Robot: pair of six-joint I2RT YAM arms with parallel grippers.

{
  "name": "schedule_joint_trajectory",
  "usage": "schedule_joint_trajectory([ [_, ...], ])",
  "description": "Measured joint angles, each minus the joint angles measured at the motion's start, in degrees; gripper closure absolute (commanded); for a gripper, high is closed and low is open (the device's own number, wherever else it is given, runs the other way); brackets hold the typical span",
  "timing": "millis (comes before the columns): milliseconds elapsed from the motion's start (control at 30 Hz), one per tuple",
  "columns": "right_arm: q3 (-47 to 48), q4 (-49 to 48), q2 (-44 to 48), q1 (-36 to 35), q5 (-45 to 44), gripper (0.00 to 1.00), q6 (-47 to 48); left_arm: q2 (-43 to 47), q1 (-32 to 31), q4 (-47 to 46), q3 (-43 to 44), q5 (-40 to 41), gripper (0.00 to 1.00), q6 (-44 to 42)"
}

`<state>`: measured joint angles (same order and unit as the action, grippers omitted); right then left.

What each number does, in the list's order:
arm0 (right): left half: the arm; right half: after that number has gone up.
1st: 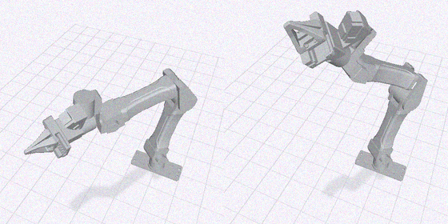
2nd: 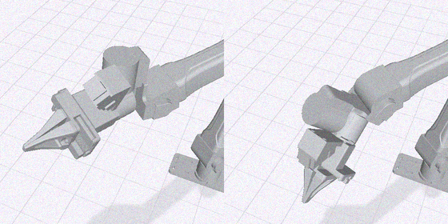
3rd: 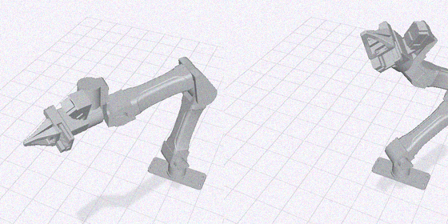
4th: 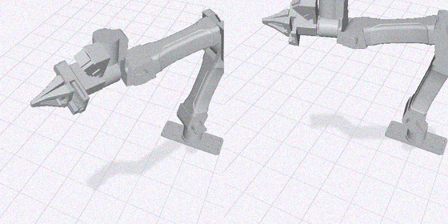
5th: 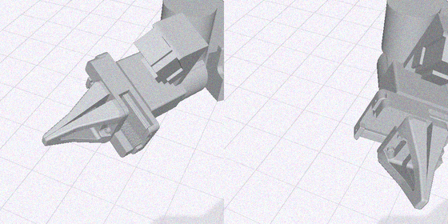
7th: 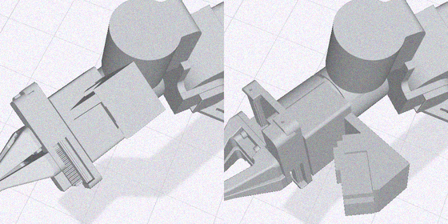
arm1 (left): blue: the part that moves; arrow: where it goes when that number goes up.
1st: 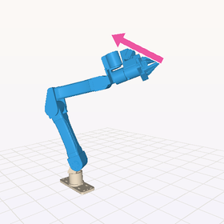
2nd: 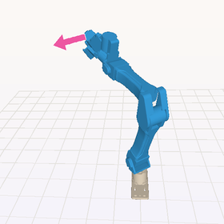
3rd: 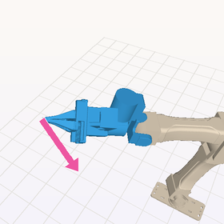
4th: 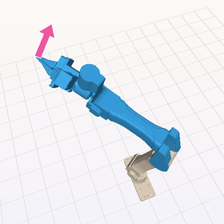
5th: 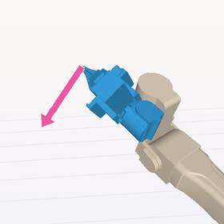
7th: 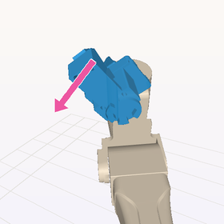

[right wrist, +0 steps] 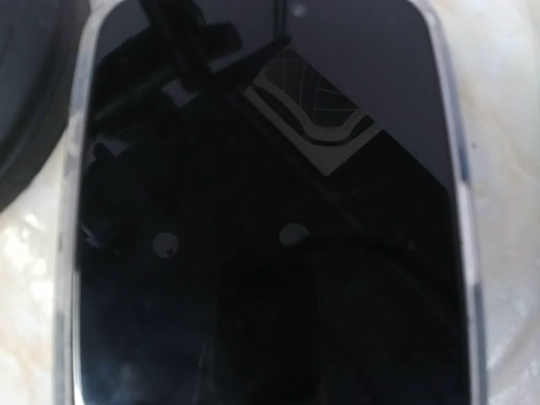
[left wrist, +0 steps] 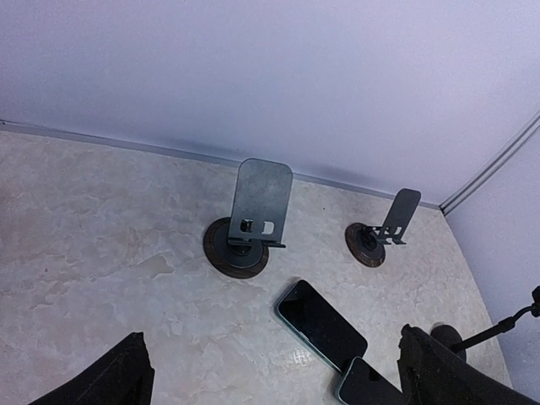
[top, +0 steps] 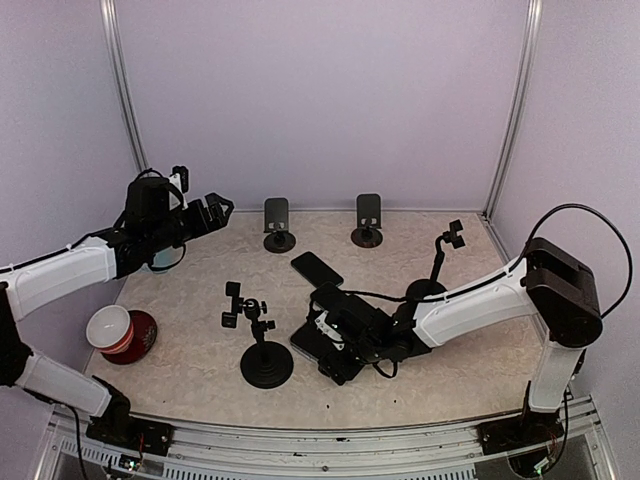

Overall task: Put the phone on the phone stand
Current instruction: Place the phone at the center of the board, then pick up the phone.

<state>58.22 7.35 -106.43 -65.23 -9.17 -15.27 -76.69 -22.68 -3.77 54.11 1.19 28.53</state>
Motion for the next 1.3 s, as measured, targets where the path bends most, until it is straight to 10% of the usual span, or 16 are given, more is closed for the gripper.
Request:
schedule_joint_trajectory([
  [933, -0.24, 5.62, 2.56, -0.02, -0.09, 0.0, 1.27, 17.92, -1.11, 20.59, -1.75, 2.23, 0.01, -6.03],
  [1300, 13.64, 16.04, 2.05, 0.0, -0.04, 0.0, 2.89, 19.04, -0.79, 20.24, -7.3, -0.59, 0.01, -11.1],
])
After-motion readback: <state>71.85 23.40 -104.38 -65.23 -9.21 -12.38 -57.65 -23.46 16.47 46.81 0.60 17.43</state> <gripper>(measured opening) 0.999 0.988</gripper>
